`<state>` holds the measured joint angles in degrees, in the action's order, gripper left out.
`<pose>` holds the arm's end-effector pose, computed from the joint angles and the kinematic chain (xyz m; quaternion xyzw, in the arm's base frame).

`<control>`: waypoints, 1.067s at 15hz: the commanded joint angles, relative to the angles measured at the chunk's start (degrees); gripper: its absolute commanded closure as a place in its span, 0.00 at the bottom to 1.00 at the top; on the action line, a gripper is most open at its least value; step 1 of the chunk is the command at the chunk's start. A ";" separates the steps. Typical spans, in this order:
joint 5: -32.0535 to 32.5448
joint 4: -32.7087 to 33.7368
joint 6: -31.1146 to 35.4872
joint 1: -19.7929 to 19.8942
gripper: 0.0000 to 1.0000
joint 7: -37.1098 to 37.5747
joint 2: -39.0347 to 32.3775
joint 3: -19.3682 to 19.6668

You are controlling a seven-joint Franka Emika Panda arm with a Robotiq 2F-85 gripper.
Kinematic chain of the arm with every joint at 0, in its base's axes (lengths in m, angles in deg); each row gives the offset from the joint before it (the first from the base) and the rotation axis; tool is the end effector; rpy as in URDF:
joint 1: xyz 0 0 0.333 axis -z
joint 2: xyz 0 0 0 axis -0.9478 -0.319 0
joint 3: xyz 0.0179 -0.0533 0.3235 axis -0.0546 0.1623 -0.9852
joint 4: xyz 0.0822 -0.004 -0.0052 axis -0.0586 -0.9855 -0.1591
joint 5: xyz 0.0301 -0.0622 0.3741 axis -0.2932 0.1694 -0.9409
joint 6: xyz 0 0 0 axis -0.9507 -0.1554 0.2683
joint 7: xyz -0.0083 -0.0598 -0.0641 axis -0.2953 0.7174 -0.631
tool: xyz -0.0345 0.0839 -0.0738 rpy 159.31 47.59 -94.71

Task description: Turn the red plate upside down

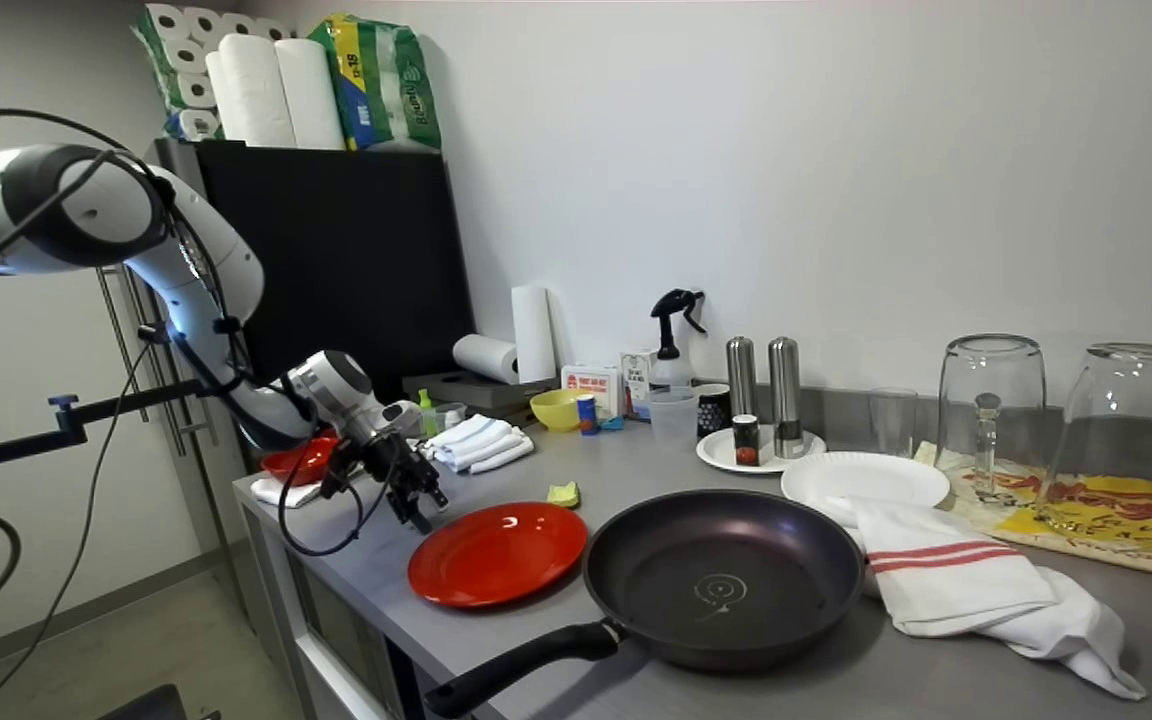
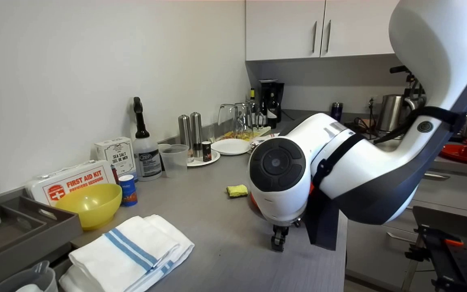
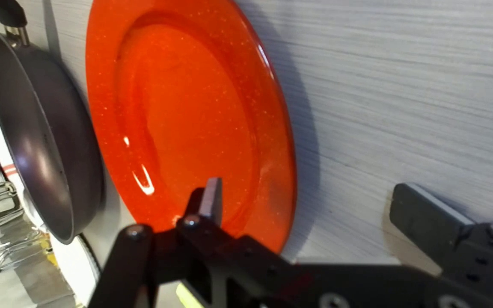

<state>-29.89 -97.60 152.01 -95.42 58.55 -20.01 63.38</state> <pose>0.5317 0.2324 0.2084 0.9267 0.0468 0.0660 0.3670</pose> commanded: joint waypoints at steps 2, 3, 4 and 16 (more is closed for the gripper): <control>3.27 0.68 -3.02 -0.29 0.00 2.09 -0.76 -0.65; 3.57 0.71 -3.51 -0.25 0.00 2.26 -0.78 -0.80; 3.46 0.75 -4.13 -0.19 0.00 2.67 -0.80 -1.00; -0.36 0.97 -8.01 0.97 0.00 7.95 -1.40 -3.20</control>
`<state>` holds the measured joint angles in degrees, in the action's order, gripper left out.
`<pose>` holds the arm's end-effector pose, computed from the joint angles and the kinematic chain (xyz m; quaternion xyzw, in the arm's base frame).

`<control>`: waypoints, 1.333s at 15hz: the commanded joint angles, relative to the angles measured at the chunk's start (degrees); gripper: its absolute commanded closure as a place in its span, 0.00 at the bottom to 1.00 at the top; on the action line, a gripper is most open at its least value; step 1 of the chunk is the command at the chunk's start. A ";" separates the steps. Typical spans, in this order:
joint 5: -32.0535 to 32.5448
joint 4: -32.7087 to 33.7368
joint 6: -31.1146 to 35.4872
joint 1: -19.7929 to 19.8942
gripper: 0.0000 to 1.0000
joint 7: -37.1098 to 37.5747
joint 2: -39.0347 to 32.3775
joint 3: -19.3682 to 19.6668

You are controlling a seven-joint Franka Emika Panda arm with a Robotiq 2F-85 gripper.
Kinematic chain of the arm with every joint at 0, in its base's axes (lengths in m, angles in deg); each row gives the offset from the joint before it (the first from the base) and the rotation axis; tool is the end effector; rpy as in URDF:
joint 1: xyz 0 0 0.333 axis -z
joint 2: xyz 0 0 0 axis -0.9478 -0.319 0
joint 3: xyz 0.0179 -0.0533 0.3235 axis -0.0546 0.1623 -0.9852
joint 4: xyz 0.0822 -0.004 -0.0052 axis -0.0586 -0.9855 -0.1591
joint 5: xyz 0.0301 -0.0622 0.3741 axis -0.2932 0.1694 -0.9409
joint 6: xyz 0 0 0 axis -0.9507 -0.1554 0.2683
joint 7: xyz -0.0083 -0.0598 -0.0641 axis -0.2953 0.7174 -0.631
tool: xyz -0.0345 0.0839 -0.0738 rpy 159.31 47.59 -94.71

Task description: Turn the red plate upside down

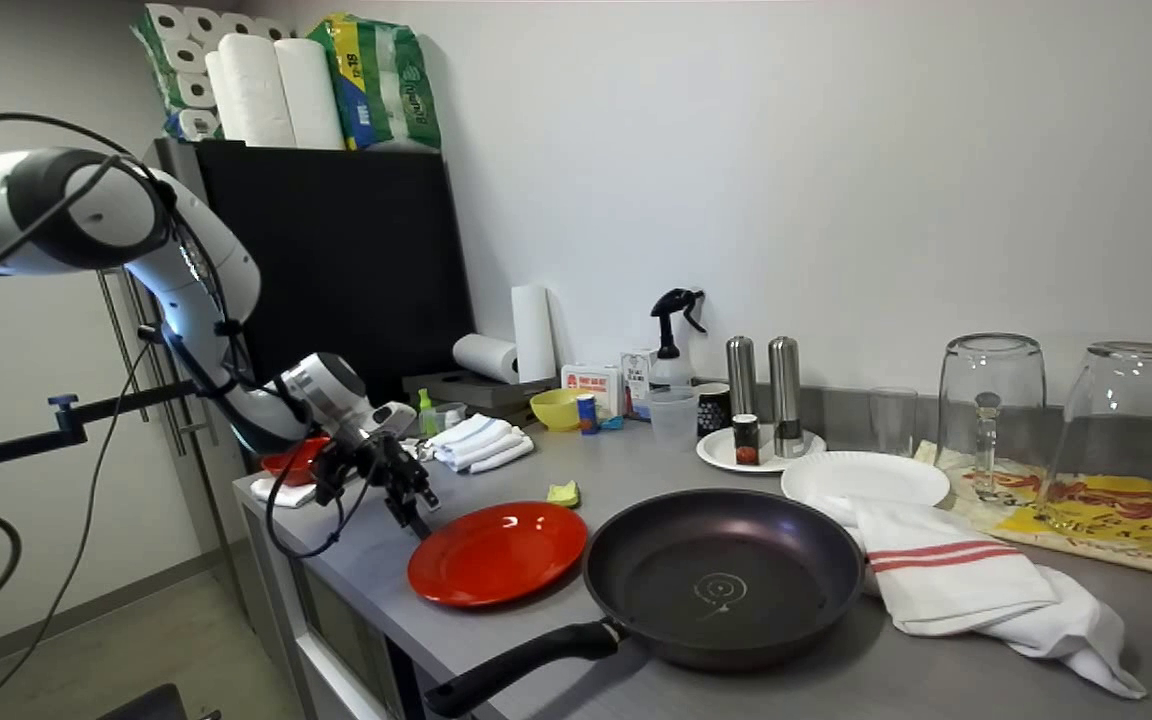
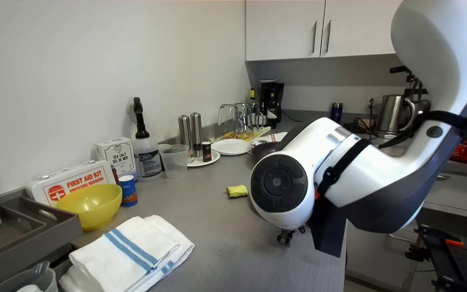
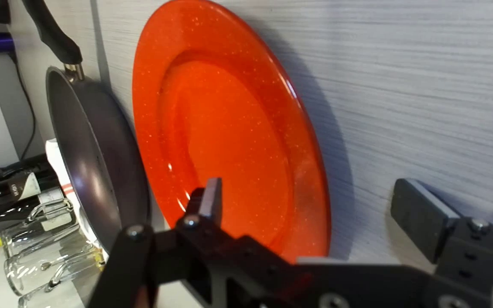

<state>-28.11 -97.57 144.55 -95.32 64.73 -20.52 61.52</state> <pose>0.5198 0.2291 0.2053 0.9069 0.0048 0.0661 0.4162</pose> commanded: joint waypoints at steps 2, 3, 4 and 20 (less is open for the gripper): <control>-3.54 0.93 0.11 1.22 0.00 2.49 -0.89 -1.68; -4.21 0.95 0.33 1.26 0.00 3.08 -0.90 -1.74; -5.11 0.96 0.64 1.36 0.00 3.90 -0.91 -1.82; -6.44 0.46 3.80 1.39 0.00 8.73 -0.76 -1.59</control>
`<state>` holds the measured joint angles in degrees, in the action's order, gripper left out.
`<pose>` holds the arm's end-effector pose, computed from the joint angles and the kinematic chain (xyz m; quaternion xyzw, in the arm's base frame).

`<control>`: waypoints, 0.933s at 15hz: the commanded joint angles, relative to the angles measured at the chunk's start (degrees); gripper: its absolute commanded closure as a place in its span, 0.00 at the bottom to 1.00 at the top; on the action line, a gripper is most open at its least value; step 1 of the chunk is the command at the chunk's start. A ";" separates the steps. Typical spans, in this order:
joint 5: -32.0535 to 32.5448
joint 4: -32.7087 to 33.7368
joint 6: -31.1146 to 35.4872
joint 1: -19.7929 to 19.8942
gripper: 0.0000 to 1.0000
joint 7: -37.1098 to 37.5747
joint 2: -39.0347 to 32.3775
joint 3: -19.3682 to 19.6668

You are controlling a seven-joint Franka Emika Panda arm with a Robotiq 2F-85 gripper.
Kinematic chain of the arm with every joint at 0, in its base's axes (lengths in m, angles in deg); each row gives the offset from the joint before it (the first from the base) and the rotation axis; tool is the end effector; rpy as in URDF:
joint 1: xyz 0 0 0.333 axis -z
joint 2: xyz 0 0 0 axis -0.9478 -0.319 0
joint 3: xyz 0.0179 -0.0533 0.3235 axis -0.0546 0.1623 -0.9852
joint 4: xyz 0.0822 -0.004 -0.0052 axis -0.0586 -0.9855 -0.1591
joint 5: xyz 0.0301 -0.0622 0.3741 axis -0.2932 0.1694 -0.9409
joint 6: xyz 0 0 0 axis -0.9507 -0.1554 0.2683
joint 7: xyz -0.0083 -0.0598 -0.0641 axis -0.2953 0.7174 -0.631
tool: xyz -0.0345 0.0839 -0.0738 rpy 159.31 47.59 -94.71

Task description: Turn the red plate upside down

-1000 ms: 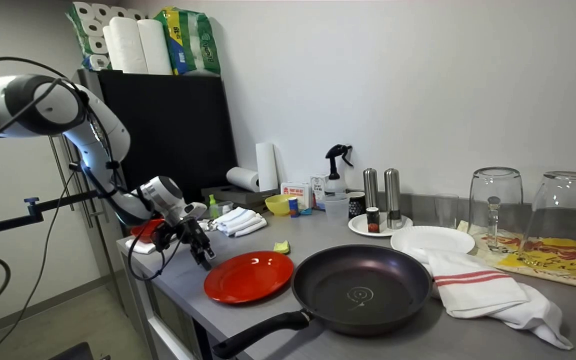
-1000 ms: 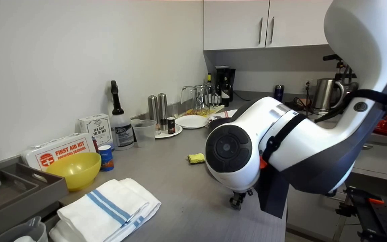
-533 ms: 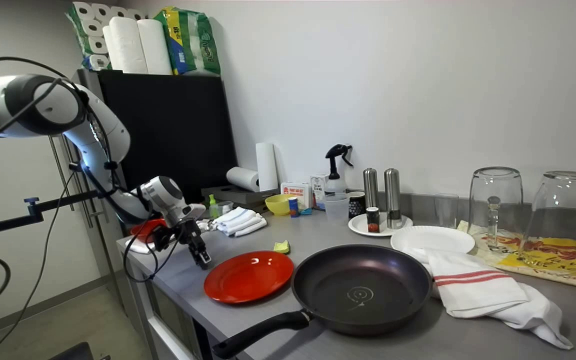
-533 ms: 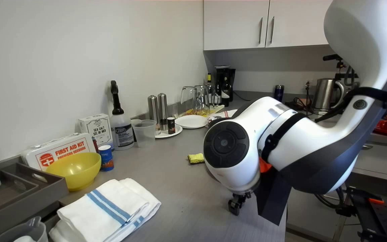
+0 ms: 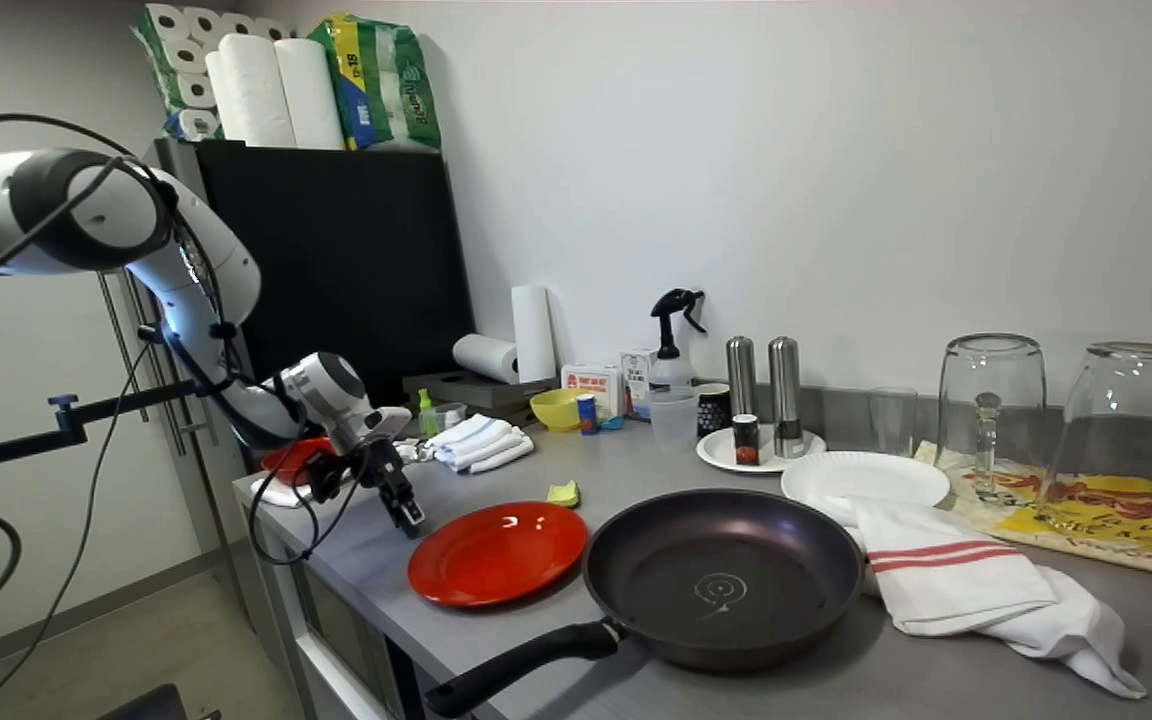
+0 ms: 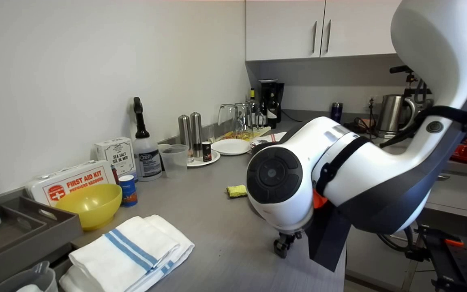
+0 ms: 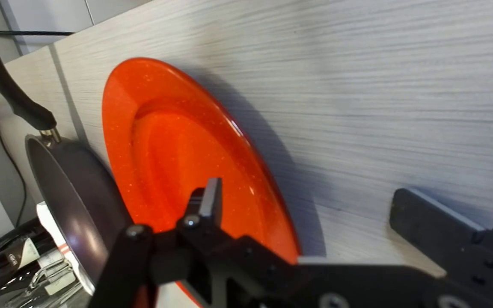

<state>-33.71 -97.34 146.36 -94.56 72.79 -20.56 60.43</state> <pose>0.5146 0.2392 0.2025 0.9211 -0.0848 0.0683 0.3738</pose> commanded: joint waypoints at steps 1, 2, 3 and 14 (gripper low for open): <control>-1.45 0.14 2.89 0.84 0.00 0.70 -0.71 -0.60; -3.41 -0.08 4.88 1.61 0.00 0.20 -0.72 -1.12; -1.50 0.07 2.26 0.24 0.00 -0.07 -0.09 -0.05; -2.80 0.02 3.94 0.60 0.00 -0.15 -0.07 -0.09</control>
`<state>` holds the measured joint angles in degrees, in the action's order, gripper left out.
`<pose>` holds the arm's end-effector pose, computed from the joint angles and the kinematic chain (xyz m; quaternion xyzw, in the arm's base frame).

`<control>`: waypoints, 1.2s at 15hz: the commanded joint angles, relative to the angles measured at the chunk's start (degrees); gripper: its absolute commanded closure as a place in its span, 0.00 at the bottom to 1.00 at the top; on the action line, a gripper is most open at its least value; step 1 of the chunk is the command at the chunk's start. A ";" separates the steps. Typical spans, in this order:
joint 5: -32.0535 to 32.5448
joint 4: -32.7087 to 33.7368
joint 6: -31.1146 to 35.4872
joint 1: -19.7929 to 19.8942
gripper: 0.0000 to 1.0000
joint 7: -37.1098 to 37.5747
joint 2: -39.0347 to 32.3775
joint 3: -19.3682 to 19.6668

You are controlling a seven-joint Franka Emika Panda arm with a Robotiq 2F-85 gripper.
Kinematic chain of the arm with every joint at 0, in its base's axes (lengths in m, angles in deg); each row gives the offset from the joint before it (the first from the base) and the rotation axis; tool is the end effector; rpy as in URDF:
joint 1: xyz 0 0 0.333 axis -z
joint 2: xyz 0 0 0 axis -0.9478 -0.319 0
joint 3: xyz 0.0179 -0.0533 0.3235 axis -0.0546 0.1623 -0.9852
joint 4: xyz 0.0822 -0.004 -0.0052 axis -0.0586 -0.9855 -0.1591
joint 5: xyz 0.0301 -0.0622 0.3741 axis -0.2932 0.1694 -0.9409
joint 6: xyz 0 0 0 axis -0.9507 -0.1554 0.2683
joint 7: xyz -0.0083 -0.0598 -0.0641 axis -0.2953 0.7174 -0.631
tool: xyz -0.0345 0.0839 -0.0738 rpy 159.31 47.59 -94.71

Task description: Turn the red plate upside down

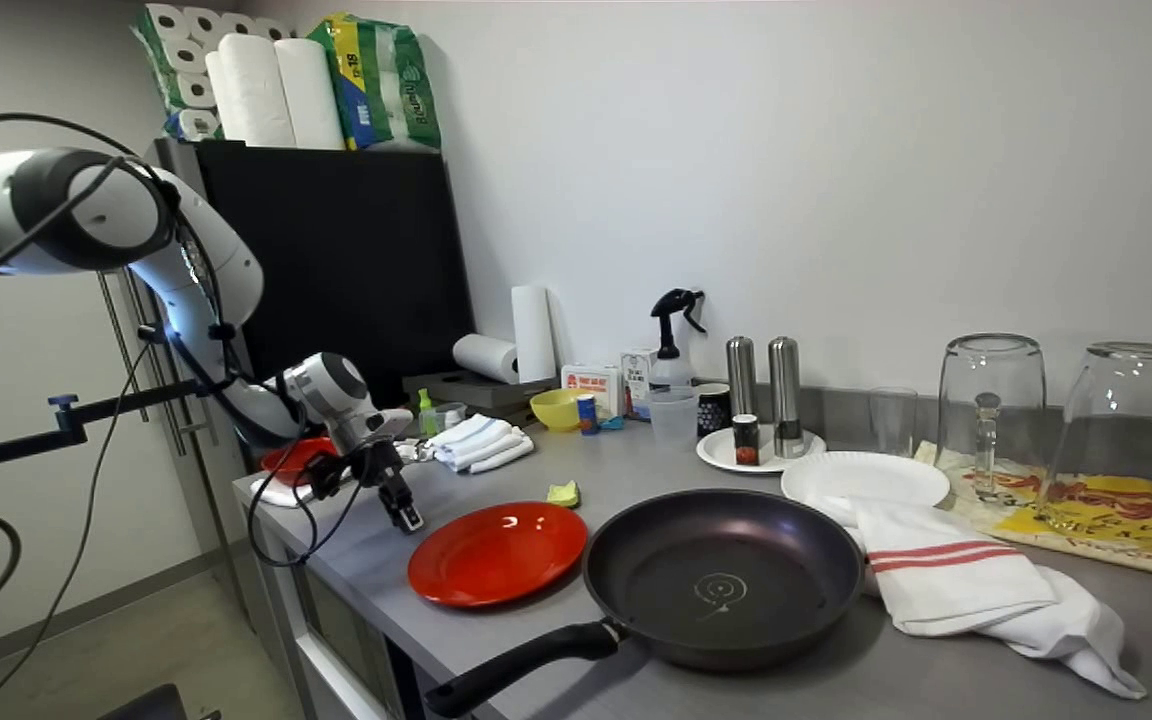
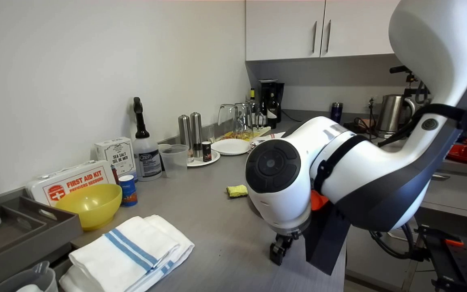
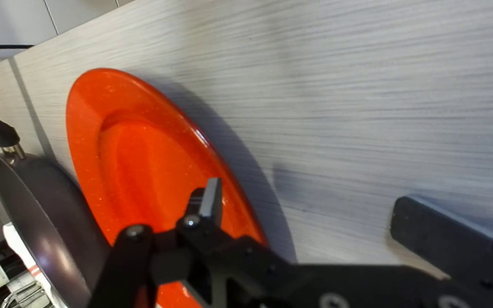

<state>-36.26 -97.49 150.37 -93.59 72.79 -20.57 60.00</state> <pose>0.5171 0.2445 0.2004 0.9350 -0.0967 0.0639 0.3351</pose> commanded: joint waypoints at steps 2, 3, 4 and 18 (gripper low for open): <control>-0.25 0.17 -0.06 -0.37 0.00 -0.15 -0.05 0.34; -0.25 0.17 -0.06 -0.37 0.00 -0.15 -0.05 0.34; -0.25 0.17 -0.06 -0.37 0.00 -0.15 -0.05 0.34; 0.92 1.18 0.69 1.90 0.00 -1.73 -0.66 2.62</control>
<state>-35.78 -97.28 150.37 -92.53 72.35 -20.57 61.91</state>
